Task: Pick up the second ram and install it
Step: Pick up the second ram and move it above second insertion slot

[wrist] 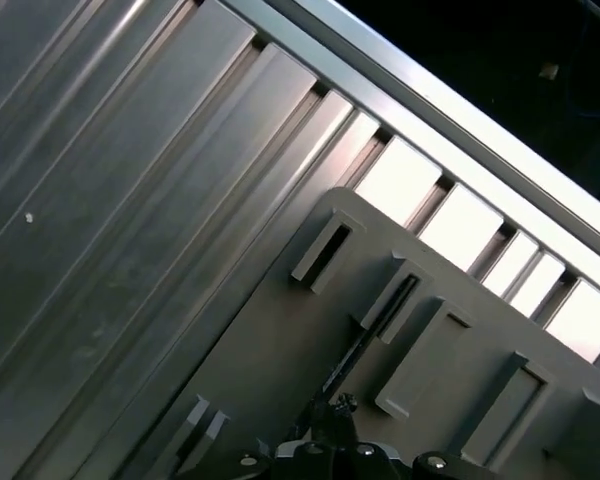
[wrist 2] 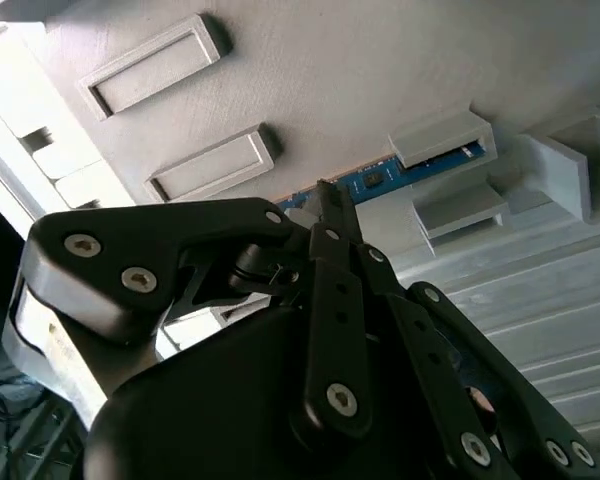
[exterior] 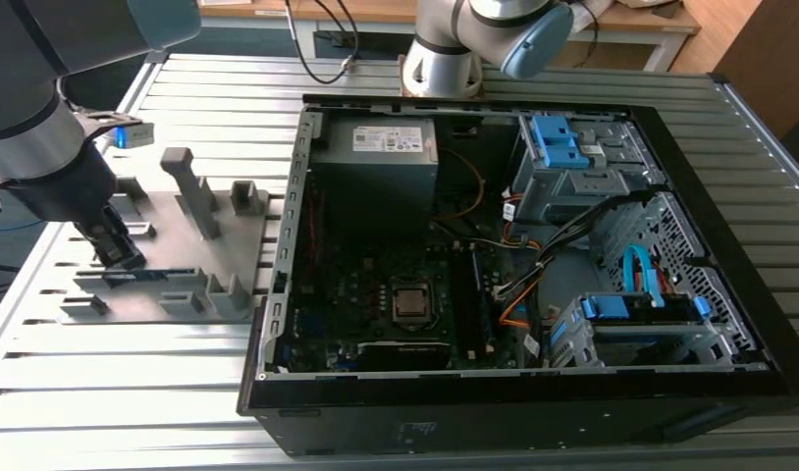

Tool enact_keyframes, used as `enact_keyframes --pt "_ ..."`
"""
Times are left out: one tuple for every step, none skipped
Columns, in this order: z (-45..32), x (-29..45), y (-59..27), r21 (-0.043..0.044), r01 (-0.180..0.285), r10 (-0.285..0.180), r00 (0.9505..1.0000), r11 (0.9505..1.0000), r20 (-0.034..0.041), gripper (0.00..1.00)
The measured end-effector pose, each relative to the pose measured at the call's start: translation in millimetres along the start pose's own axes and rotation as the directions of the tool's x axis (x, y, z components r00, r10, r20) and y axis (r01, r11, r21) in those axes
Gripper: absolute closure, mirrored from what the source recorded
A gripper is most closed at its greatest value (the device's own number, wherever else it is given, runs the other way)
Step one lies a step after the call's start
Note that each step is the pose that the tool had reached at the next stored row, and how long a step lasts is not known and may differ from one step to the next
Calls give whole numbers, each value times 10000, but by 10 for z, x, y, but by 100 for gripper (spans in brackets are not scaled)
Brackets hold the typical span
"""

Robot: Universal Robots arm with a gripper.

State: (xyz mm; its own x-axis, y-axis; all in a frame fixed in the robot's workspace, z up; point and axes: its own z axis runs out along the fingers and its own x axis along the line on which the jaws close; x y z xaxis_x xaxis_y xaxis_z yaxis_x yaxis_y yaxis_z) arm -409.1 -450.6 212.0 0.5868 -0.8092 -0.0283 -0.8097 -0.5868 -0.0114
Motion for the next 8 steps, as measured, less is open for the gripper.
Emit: enact_keyframes --pt "1 -1 0 5 -182 182 9998 9998 -2 90" --pt "2 0 0 11 -360 360 9994 9994 -4 90" --pt "3 0 0 16 -537 537 9986 9986 -6 90" --pt "4 0 0 20 -705 705 9975 9975 -7 90" --pt "4 0 0 25 -869 869 9962 9962 -9 90" --pt "4 0 0 27 -1005 1005 9949 9949 -12 90" --pt "5 0 0 29 -1117 1117 9937 9937 -16 90" --pt "5 0 0 32 -1233 1233 9924 9924 -19 90"
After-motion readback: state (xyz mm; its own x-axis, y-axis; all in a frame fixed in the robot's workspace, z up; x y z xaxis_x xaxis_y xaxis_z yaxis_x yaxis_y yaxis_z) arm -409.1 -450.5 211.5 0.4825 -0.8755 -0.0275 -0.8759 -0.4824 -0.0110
